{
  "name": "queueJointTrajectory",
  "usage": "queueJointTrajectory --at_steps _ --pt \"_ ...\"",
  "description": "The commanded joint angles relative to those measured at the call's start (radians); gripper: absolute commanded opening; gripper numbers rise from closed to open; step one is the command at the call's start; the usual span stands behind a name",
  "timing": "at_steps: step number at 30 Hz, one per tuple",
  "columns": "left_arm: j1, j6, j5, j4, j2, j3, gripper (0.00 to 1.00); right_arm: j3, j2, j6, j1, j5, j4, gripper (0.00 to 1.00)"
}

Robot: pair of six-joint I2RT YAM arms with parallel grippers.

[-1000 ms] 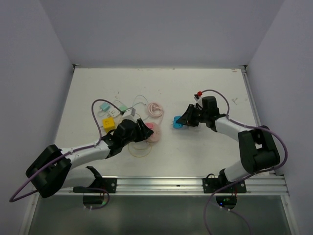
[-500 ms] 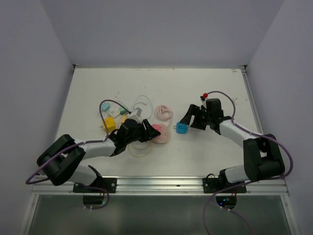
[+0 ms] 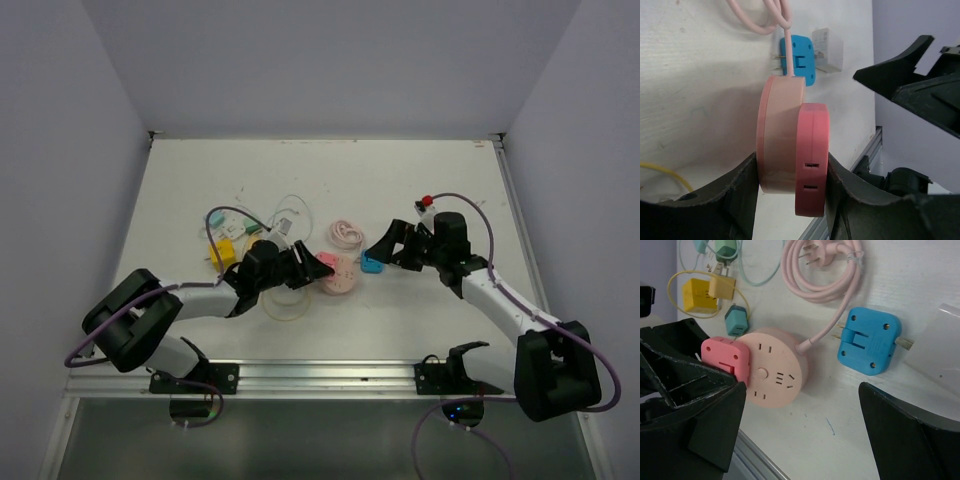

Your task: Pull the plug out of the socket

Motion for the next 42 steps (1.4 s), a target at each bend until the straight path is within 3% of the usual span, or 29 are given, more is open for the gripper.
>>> queueJointTrajectory --at_steps 1,17,27,33,37,39,42 --pt "0.016 -0.089 0.099 0.248 -0.003 0.019 0.0 -0.029 -0.007 0.068 0.011 -0.155 0.149 0.99" --pt "0.047 -0.273 0.139 0.626 -0.009 0.022 0.0 -0.035 0.028 0.18 0.034 -0.294 0.333 0.98" --pt "0.047 -0.35 0.131 0.791 0.049 0.002 0.0 -0.033 0.046 0.275 0.053 -0.327 0.45 0.85" --pt "0.046 -0.358 0.121 0.819 0.065 -0.006 0.0 -0.032 0.051 0.297 0.076 -0.334 0.493 0.64" --pt "0.047 -0.343 0.116 0.807 0.063 -0.023 0.0 -0.03 0.043 0.288 0.076 -0.34 0.486 0.36" --pt "0.046 -0.326 0.117 0.781 0.057 -0.035 0.09 -0.021 0.031 0.26 0.076 -0.334 0.458 0.24" --pt "0.047 -0.274 0.118 0.721 0.034 -0.056 0.37 -0.001 0.011 0.207 0.076 -0.324 0.362 0.09"
